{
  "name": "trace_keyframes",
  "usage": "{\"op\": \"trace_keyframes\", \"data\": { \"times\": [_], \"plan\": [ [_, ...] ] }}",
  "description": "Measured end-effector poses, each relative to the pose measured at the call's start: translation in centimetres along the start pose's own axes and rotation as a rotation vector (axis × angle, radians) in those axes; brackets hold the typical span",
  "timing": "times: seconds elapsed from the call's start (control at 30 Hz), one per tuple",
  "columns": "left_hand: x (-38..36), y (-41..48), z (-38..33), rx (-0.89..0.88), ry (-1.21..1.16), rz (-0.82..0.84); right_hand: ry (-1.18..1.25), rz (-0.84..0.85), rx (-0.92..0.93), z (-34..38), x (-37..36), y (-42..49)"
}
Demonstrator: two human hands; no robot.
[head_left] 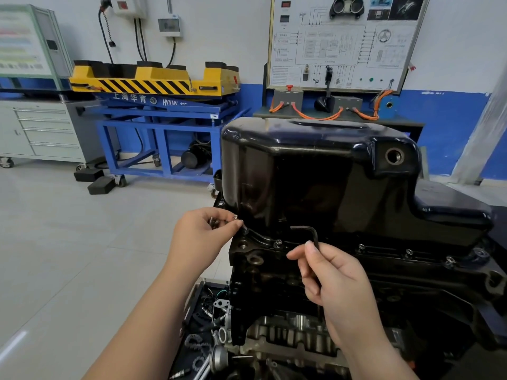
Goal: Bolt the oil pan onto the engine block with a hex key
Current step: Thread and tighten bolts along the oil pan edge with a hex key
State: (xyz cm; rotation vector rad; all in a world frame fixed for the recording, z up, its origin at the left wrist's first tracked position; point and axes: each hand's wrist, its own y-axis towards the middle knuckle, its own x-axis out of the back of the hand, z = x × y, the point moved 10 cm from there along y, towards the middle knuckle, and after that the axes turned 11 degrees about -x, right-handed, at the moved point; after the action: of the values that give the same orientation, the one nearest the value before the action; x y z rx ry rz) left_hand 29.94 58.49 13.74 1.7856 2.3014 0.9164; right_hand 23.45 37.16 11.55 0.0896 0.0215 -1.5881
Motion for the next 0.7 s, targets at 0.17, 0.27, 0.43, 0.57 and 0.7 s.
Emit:
{"op": "trace_keyframes", "data": {
  "times": [0.17, 0.27, 0.43, 0.57, 0.7],
  "plan": [
    [-0.1, 0.1, -0.8, -0.020, 0.050, 0.062, 0.007, 0.009, -0.010, -0.1, -0.1, 0.1],
    [-0.1, 0.3, -1.3, -0.034, 0.111, 0.082, 0.004, 0.013, -0.009, -0.1, -0.1, 0.0],
    [-0.3, 0.7, -1.8, -0.049, 0.169, 0.114, 0.004, 0.023, -0.002, -0.1, -0.2, 0.0],
    [-0.6, 0.8, -2.0, -0.066, 0.193, 0.140, 0.005, 0.026, -0.006, -0.1, -0.3, 0.0],
    [-0.9, 0.9, -2.1, -0.079, 0.234, 0.166, 0.007, 0.026, -0.004, -0.1, -0.3, 0.1]
  ]
}}
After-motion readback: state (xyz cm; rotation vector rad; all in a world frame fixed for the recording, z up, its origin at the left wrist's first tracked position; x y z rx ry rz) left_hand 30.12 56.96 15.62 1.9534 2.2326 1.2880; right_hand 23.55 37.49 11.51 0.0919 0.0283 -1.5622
